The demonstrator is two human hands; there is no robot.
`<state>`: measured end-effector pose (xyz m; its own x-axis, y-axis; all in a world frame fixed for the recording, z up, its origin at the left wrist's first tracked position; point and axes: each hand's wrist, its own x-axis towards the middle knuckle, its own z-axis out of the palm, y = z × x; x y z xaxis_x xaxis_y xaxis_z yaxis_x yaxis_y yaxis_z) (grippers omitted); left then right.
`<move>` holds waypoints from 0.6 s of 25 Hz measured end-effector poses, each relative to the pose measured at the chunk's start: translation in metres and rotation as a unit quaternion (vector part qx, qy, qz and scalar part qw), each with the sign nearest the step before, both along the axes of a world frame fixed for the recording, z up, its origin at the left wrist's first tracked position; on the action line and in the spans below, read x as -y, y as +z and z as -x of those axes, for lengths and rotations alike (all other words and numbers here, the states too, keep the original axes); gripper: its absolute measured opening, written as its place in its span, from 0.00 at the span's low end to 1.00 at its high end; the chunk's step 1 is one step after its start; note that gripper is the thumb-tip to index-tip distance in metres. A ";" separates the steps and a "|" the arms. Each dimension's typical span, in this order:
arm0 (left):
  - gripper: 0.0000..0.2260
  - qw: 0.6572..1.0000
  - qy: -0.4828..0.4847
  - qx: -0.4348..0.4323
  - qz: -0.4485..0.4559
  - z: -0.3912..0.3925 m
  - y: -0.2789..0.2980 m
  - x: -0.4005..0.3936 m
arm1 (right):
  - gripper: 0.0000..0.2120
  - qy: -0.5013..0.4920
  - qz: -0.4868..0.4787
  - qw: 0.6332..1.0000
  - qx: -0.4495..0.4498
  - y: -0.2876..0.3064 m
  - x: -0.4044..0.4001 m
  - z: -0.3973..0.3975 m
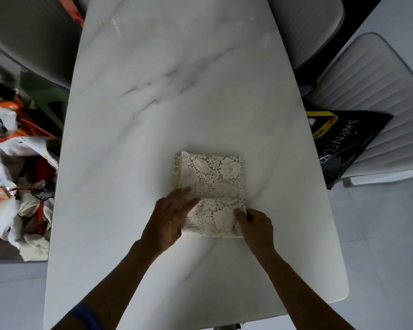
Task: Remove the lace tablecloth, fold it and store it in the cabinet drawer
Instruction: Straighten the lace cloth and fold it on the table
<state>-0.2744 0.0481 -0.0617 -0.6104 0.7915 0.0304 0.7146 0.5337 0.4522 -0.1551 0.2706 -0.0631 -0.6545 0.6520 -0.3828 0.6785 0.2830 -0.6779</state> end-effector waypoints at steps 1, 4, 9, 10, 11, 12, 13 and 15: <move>0.24 0.998 -0.049 0.003 0.033 0.010 0.002 -0.001 | 0.15 -0.017 -0.012 1.000 -0.002 0.002 0.001 0.000; 0.16 0.996 -0.061 0.051 0.040 0.033 0.001 -0.005 | 0.15 0.111 -0.250 0.961 -0.032 0.003 0.000 -0.005; 0.07 0.996 -0.034 0.072 0.033 0.048 -0.002 -0.027 | 0.30 0.521 -0.327 0.784 -0.081 -0.009 -0.004 -0.015; 0.06 0.996 -0.039 0.072 0.028 0.049 -0.003 -0.028 | 0.34 0.528 -0.324 0.784 -0.048 -0.012 -0.008 -0.016; 0.05 0.996 -0.043 0.078 0.014 0.051 -0.004 -0.027 | 0.36 0.522 -0.324 0.789 -0.025 -0.012 -0.009 -0.016; 0.06 0.995 -0.040 0.090 -0.007 0.053 -0.004 -0.023 | 0.35 0.505 -0.324 0.800 -0.011 -0.012 -0.007 -0.015; 0.08 0.993 -0.031 0.108 -0.029 0.055 -0.003 -0.019 | 0.34 0.484 -0.326 0.812 0.002 -0.011 -0.003 -0.013; 0.11 0.987 -0.015 0.154 -0.045 0.059 -0.001 -0.011 | 0.35 0.457 -0.344 0.819 0.044 -0.008 0.012 -0.001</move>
